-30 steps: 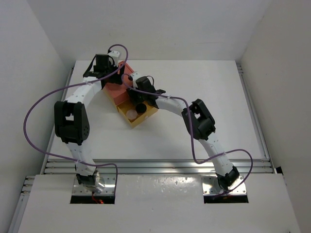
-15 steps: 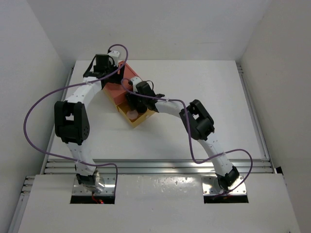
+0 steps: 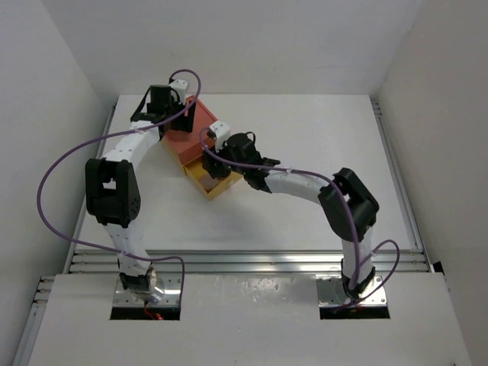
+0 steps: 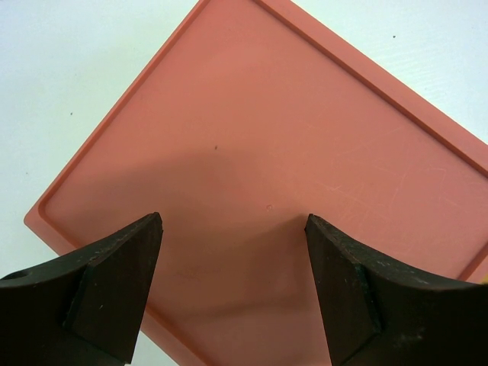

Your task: Organize the makeup

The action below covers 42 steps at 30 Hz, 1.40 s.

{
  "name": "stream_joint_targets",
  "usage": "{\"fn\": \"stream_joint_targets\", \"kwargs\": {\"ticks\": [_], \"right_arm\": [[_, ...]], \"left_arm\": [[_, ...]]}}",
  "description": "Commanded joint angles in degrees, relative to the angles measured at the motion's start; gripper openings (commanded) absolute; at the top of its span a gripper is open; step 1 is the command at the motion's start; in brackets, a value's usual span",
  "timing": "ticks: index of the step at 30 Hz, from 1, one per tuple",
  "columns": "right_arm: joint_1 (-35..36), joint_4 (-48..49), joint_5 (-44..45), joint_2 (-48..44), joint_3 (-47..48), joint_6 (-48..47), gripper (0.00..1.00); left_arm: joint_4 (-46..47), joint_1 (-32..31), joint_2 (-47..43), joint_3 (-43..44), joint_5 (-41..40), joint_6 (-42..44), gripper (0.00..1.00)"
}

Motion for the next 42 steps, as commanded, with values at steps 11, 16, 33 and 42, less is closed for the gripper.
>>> {"fn": "stream_joint_targets", "kwargs": {"ticks": [11,16,33,42], "right_arm": [[0.0,-4.5,0.9,-14.1,-20.4,-0.6,0.28],[-1.8,-5.1,-2.9,-8.4,-16.7,1.7,0.32],[-5.7,8.2,-1.3,7.7,-1.6,11.7,0.31],[-5.8,7.1,3.5,18.0,11.6,14.2,0.32]], "left_arm": [[-3.6,0.9,1.9,-2.3,0.5,-0.9,0.82],[-3.6,0.9,1.9,-2.3,0.5,-0.9,0.82],[-3.1,0.9,3.0,-3.4,0.5,-0.3,0.82],[-3.1,0.9,3.0,-4.4,2.1,-0.3,0.82]]}}
